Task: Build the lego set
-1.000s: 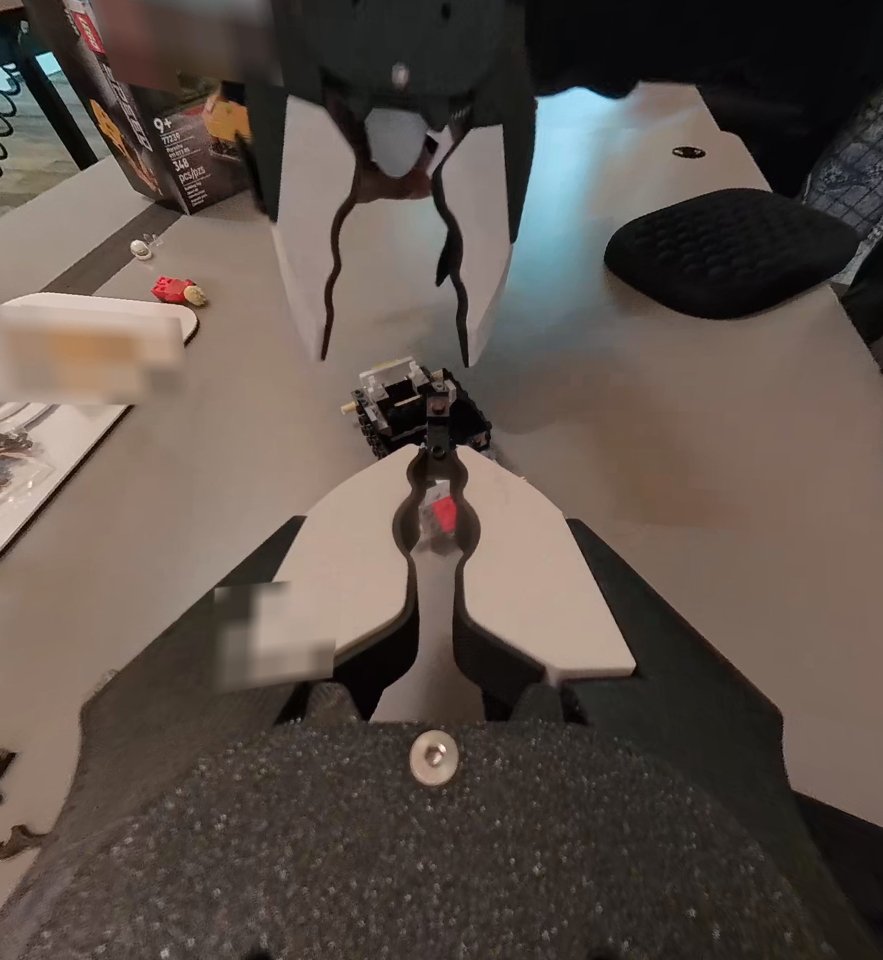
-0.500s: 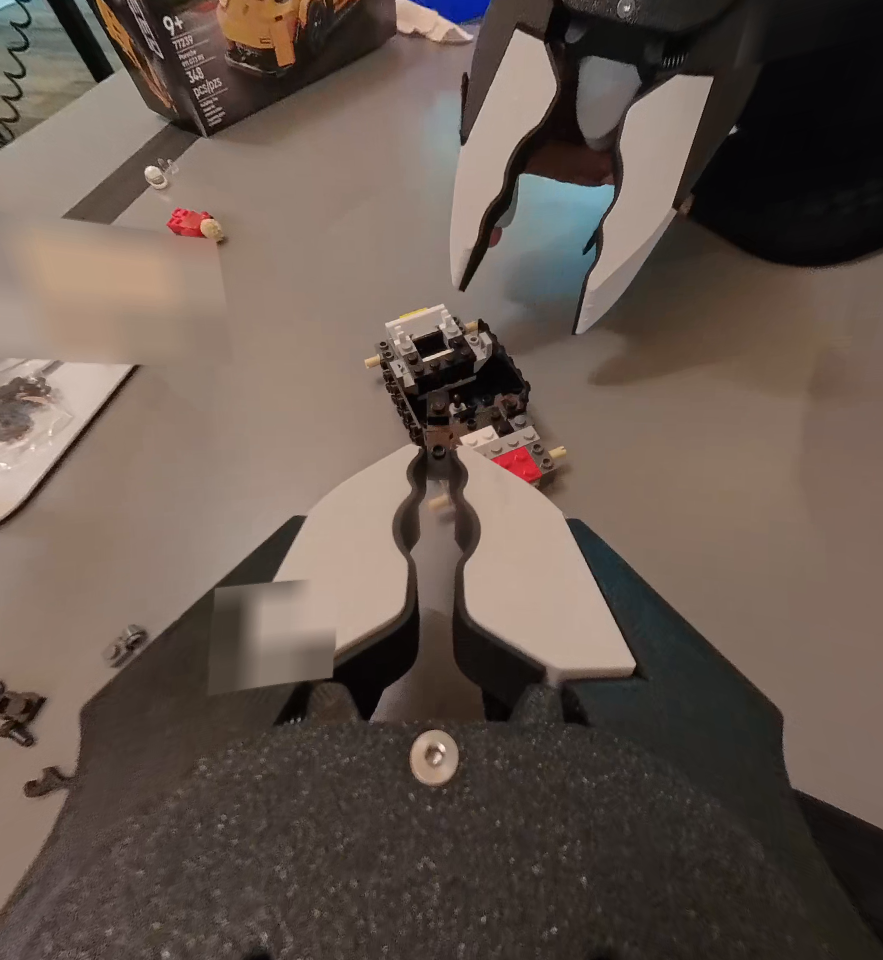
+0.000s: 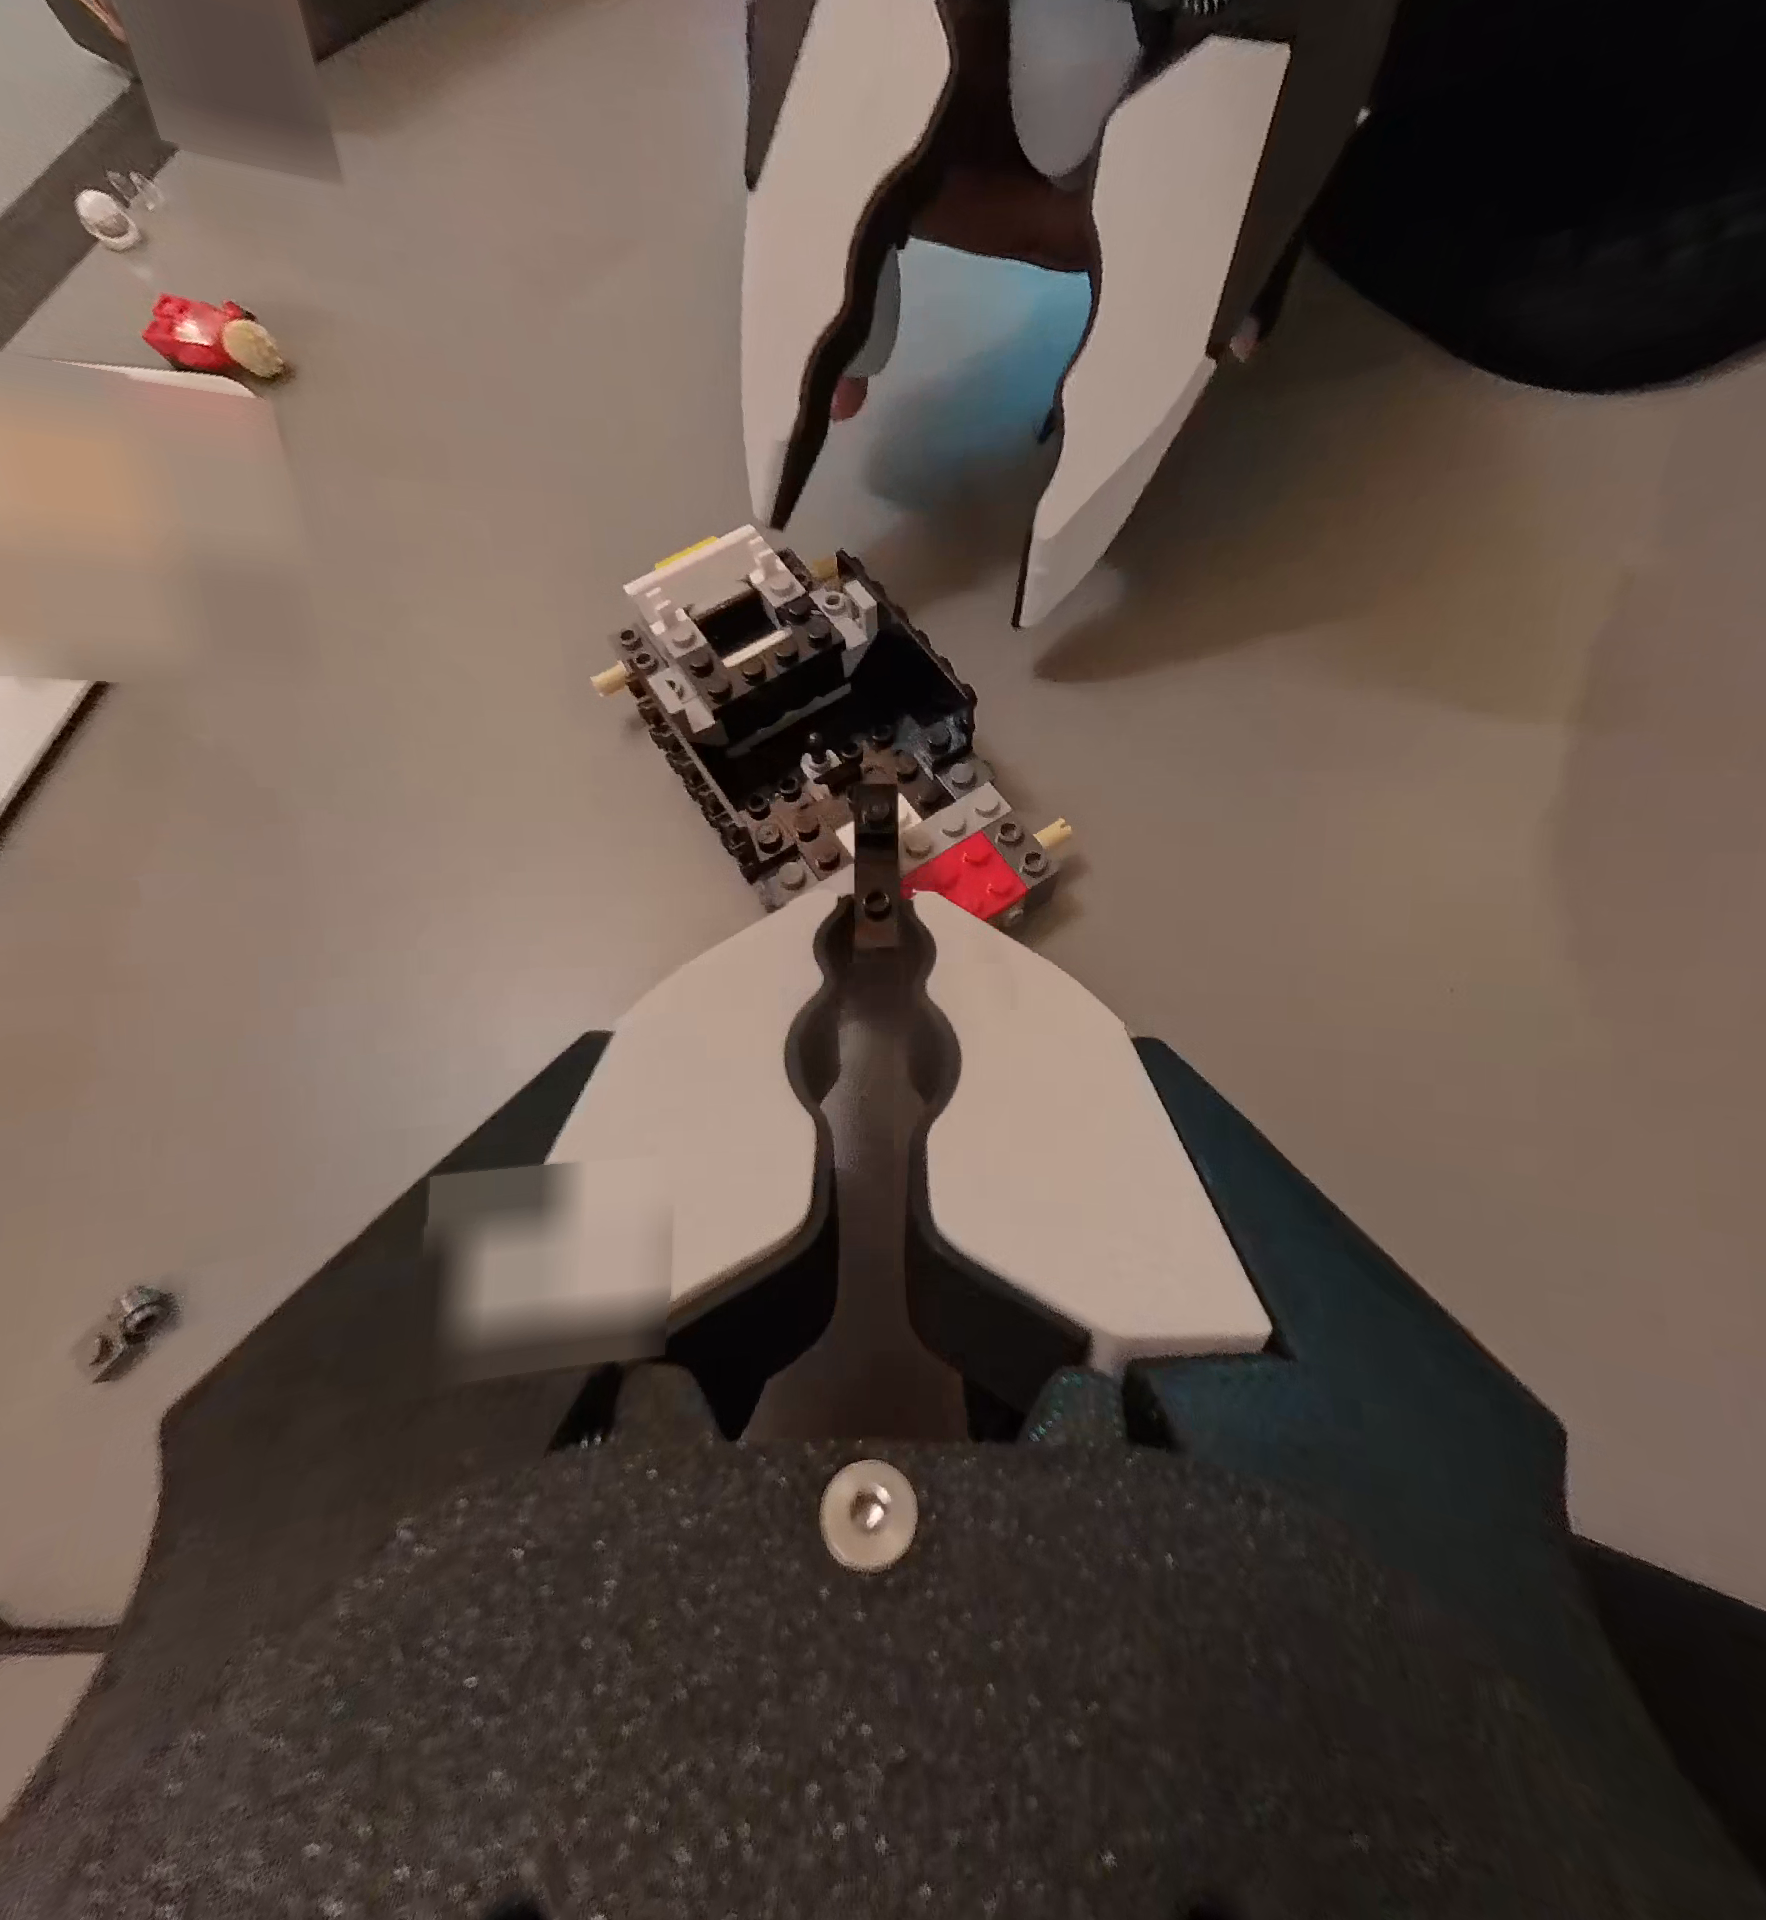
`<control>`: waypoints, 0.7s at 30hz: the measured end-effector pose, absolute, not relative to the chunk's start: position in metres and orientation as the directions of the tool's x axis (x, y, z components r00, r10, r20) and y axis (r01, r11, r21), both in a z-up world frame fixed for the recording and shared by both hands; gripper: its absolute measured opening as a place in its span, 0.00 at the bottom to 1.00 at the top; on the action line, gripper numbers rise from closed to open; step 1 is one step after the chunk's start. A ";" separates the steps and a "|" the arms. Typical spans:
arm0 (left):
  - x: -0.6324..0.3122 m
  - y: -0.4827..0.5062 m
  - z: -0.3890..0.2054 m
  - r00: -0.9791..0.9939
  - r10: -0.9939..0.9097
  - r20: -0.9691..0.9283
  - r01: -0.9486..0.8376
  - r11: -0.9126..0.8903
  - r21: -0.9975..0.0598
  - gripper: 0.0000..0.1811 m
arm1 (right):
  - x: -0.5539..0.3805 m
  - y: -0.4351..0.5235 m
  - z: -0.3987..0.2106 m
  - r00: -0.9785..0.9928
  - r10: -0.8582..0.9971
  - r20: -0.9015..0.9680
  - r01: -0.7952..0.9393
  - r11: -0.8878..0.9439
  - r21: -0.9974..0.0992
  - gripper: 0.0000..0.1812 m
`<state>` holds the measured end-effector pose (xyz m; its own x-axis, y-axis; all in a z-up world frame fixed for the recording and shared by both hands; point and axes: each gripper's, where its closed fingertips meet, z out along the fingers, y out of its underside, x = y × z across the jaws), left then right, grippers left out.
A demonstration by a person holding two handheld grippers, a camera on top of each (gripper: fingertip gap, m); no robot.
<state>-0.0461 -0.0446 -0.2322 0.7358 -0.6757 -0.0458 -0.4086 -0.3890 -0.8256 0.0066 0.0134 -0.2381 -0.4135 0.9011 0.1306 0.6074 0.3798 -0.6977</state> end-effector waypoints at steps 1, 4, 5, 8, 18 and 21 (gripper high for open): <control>-0.045 -0.045 -0.234 0.731 -0.681 -0.050 -0.419 -0.390 -0.820 0.04 | 0.007 0.014 -0.238 -0.412 0.902 0.131 0.608 0.379 -0.698 0.31; -0.042 -0.047 -0.236 0.717 -0.694 -0.063 -0.443 -0.385 -0.810 0.04 | 0.009 0.015 -0.241 -0.413 0.899 0.141 0.611 0.389 -0.690 0.30; -0.041 -0.048 -0.236 0.716 -0.695 -0.065 -0.446 -0.384 -0.808 0.04 | 0.009 0.015 -0.241 -0.416 0.897 0.147 0.609 0.395 -0.688 0.30; -0.039 -0.049 -0.236 0.709 -0.703 -0.064 -0.452 -0.383 -0.806 0.04 | 0.009 0.013 -0.243 -0.425 0.892 0.153 0.605 0.406 -0.685 0.28; -0.009 -0.056 -0.197 0.582 -0.810 -0.067 -0.359 -0.183 -0.915 0.04 | 0.001 -0.024 -0.191 -0.462 0.879 0.121 0.513 0.376 -0.772 0.11; -0.009 -0.055 -0.195 0.534 -0.842 -0.072 -0.363 -0.151 -0.920 0.04 | -0.005 -0.035 -0.191 -0.482 0.869 0.114 0.556 0.404 -0.726 0.09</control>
